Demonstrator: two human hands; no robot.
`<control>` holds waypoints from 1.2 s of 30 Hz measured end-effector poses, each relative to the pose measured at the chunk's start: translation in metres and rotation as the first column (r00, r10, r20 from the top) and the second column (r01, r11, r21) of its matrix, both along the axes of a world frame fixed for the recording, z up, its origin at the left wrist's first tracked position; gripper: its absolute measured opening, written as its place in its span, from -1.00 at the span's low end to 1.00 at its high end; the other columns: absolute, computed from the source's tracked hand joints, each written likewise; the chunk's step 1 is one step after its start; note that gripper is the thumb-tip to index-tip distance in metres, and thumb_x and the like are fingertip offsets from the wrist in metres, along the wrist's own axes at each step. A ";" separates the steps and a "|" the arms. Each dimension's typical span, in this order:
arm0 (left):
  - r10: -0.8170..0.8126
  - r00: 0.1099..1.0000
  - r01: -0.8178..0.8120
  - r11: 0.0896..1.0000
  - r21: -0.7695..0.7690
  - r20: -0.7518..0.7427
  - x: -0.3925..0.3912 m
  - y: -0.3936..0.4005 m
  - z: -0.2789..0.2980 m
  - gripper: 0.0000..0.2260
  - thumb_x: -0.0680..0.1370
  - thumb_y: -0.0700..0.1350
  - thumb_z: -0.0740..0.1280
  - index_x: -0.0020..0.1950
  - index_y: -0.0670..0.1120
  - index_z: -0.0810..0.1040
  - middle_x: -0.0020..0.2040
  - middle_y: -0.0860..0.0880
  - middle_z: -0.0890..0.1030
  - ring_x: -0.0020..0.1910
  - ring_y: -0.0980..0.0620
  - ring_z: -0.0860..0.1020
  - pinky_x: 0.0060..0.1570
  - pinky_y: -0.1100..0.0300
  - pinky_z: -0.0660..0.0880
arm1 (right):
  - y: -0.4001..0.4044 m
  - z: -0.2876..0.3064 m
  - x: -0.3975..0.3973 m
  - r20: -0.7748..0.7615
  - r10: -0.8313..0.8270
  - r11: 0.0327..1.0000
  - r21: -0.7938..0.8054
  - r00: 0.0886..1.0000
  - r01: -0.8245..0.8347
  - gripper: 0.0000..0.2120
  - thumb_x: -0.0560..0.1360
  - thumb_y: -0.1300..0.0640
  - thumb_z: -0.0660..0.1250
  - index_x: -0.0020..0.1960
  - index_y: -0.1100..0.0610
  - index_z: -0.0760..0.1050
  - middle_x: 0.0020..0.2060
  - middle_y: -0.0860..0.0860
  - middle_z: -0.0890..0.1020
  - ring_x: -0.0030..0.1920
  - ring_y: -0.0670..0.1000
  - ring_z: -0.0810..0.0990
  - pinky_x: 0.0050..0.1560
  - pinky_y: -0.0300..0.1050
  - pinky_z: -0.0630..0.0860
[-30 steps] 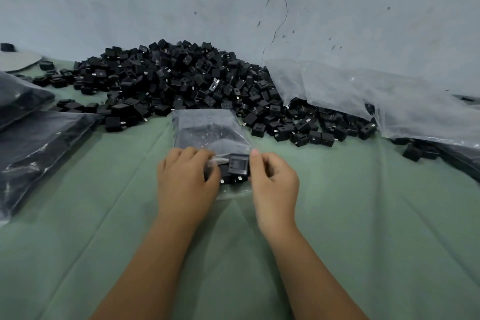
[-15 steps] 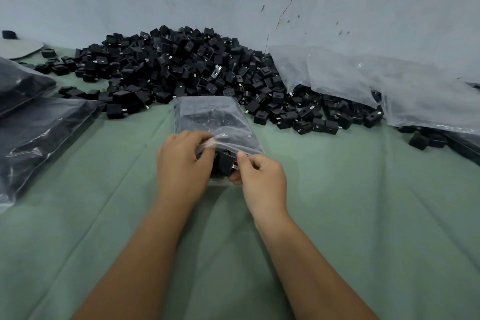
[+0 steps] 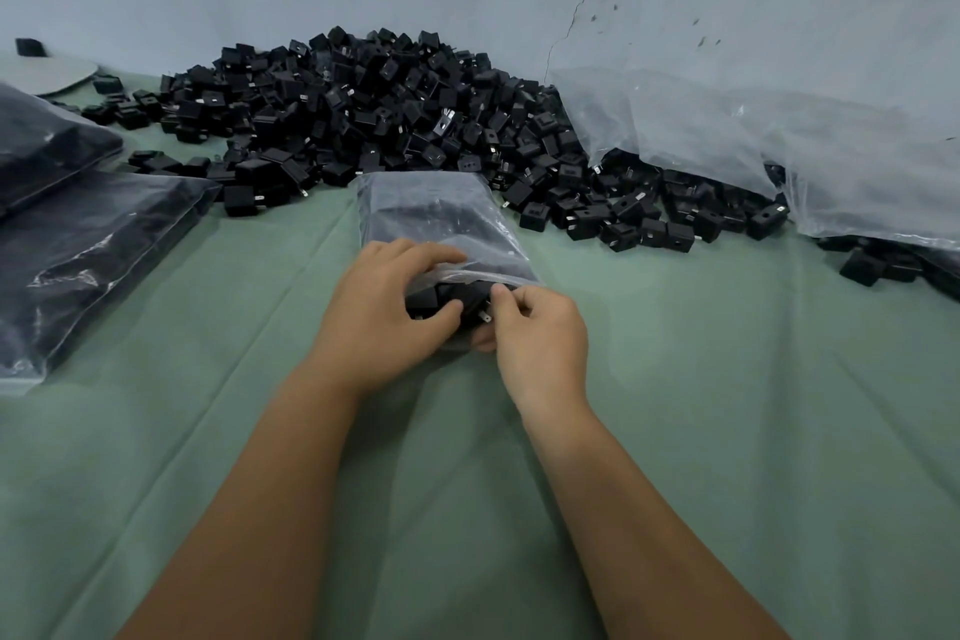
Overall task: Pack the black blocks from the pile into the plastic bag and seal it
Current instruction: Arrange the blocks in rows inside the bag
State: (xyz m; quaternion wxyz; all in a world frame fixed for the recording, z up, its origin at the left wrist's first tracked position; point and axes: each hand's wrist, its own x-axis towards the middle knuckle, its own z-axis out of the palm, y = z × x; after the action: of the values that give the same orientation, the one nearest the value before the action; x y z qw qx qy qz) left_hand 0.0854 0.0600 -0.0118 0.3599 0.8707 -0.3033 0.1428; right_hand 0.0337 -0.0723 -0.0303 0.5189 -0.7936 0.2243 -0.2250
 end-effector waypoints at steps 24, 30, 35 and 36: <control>0.133 0.982 -0.169 0.929 -0.330 -0.131 0.004 -0.011 -0.011 -0.85 0.51 -0.18 0.40 0.01 0.00 0.69 -0.04 0.07 0.66 0.05 -0.04 0.57 0.09 -0.10 0.51 | 0.013 0.003 -0.018 -0.081 0.170 0.623 -0.763 0.982 -0.170 -0.78 0.53 0.09 0.23 0.12 0.06 0.57 -0.03 -0.01 0.59 -0.01 0.05 0.54 -0.11 -0.07 0.46; 0.142 0.988 -0.153 0.930 -0.334 -0.056 0.001 -0.011 -0.010 -0.87 0.50 -0.16 0.43 0.03 -0.04 0.69 -0.05 0.05 0.66 0.02 -0.02 0.57 0.07 -0.09 0.50 | 0.018 0.009 -0.020 -0.087 0.115 0.515 -0.847 0.989 -0.135 -0.80 0.47 0.20 0.29 0.06 0.19 0.57 -0.06 0.06 0.62 0.00 0.11 0.54 0.10 -0.04 0.45; 0.197 0.977 -0.163 0.939 -0.303 0.083 -0.001 -0.010 -0.009 -0.90 0.50 -0.16 0.44 0.00 -0.11 0.69 -0.08 0.01 0.66 -0.04 -0.02 0.55 0.05 -0.04 0.46 | 0.023 0.008 -0.023 -0.124 0.074 0.484 -0.863 0.990 -0.144 -0.88 0.47 0.18 0.32 -0.05 0.18 0.59 -0.12 0.06 0.59 -0.04 0.07 0.55 0.07 -0.09 0.46; 0.198 0.976 -0.161 0.940 -0.301 0.096 -0.002 -0.010 -0.010 -0.91 0.51 -0.16 0.44 -0.01 -0.11 0.69 -0.09 0.00 0.66 -0.04 -0.03 0.55 0.04 -0.05 0.46 | 0.022 0.008 -0.022 -0.106 0.076 0.489 -0.862 0.991 -0.130 -0.88 0.46 0.18 0.32 -0.05 0.18 0.60 -0.13 0.06 0.59 -0.06 0.07 0.55 0.07 -0.09 0.47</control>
State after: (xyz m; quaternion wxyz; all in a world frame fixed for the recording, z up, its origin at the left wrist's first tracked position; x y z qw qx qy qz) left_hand 0.0839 0.0498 -0.0214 0.4501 0.8214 -0.2202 0.2724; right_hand 0.0114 -0.0499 -0.0223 0.0566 -0.9643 0.0473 -0.2543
